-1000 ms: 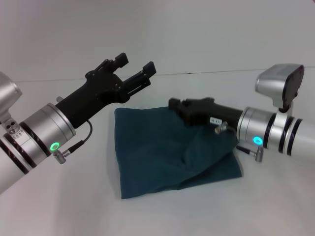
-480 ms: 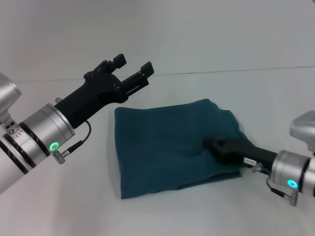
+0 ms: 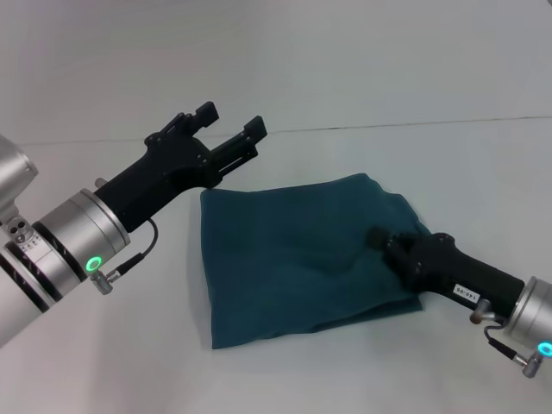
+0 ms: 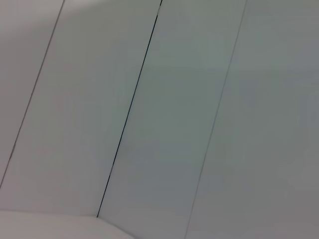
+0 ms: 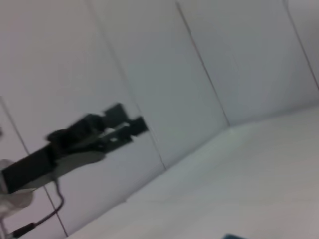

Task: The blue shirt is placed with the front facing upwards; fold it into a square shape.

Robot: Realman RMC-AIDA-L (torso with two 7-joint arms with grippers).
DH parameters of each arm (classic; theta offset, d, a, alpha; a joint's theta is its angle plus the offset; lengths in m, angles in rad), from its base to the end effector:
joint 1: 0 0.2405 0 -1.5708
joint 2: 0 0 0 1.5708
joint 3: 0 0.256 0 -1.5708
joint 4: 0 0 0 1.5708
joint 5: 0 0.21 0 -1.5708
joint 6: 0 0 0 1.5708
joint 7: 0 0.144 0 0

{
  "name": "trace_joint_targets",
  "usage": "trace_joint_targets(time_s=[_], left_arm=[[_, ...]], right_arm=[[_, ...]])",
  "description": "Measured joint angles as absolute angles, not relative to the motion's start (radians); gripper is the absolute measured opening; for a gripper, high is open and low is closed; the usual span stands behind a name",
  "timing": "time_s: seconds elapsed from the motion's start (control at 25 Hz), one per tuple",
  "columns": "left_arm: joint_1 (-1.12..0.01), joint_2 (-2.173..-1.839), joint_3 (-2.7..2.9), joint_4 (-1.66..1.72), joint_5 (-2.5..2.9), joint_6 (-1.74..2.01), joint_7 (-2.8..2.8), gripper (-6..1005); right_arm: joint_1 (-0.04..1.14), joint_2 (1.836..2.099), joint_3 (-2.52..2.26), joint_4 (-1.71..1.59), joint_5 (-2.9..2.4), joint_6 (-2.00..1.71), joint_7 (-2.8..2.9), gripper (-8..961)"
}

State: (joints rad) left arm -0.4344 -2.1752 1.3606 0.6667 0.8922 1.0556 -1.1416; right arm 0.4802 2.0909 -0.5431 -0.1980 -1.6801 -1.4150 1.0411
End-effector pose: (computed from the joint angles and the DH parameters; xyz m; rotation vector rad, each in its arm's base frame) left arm -0.1902 0.3646 -0.0409 -2.1841 -0.6520 -1.1903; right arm 0.2908 0.3057 -0.0422 -2.2740 0.8471 1.0505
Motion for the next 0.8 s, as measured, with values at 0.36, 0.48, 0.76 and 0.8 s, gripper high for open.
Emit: trace_joint_targets(time_s=[0.36,0.48,0.76,0.8], left_arm=[[-0.442,-2.175,1.356,0.642,0.892,1.049,-1.140,892],[-0.439,-2.175,1.349,0.642,0.892,1.050,-1.140,893],[-0.436,-2.175,1.345,0.643,0.893,1.049,-1.140,894],[-0.436,-2.175,1.344,0.643,0.893,1.049,-1.140,894]], right_arm=[[0.556,2.099,-0.566,0.012,-1.673,-1.250,0.671,3],[0.540,2.099,-0.558,0.054,-1.667,-1.230,0.610,3],[0.451,2.096,-0.508,0.069,-1.664,-1.269,0.599,4],[0.439,2.096,-0.503,0.069,-1.664,-1.283,0.599,4]])
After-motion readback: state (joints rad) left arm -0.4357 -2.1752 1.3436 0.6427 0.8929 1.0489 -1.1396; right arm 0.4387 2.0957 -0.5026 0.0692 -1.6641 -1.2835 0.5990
